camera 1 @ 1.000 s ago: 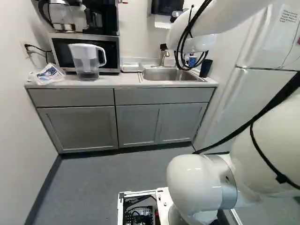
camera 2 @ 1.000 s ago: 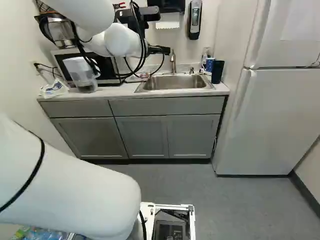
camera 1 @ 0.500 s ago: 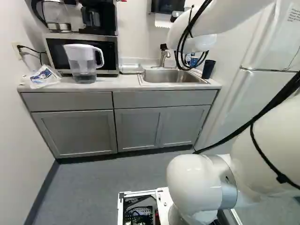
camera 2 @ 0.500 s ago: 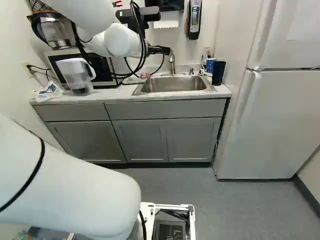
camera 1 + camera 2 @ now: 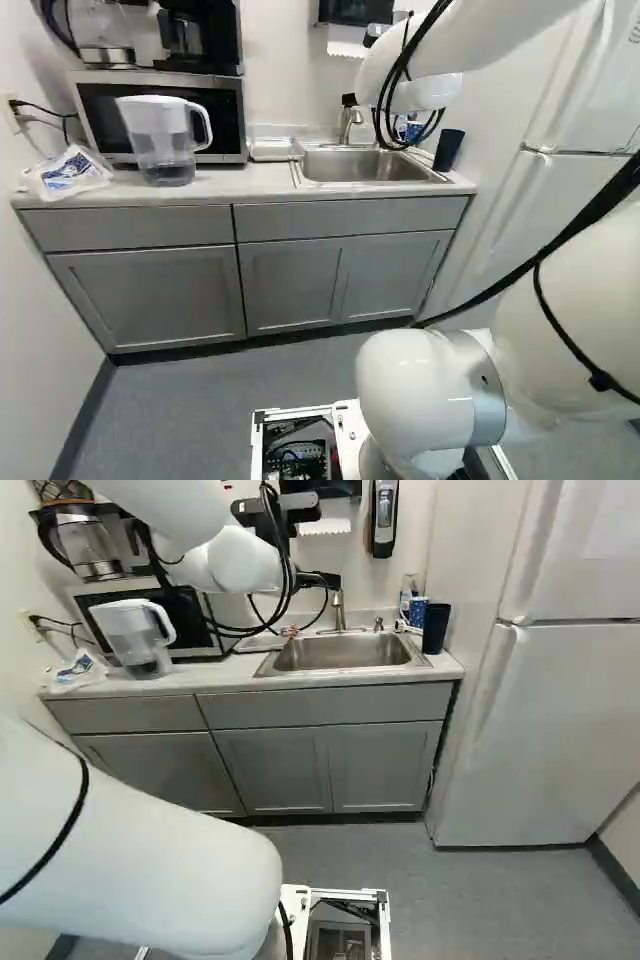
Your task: Rinse the cup and place it in the tray
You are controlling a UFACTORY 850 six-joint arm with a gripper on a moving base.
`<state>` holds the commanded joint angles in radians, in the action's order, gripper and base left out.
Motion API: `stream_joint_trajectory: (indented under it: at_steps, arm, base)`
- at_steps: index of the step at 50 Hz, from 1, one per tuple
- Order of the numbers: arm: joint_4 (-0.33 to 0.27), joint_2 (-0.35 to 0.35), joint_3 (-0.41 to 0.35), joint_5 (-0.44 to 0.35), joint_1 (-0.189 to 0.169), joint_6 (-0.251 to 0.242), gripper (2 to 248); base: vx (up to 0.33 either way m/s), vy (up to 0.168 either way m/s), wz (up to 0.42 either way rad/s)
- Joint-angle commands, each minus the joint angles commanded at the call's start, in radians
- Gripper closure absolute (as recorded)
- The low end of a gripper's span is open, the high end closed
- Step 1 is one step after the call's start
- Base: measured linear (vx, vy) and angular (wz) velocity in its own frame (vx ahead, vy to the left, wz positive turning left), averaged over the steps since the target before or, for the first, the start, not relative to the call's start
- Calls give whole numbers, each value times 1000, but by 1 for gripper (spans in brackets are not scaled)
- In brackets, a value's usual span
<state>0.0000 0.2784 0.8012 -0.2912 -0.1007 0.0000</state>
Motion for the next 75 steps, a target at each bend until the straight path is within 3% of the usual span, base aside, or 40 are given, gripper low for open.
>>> stream_joint_trajectory:
  at_steps: [28,75]
  arm:
    - [0,0,0,0,0,0,3]
    - [0,0,0,0,0,0,3]
  base:
    - [120,-32,-184]
    - [103,-1,-20]
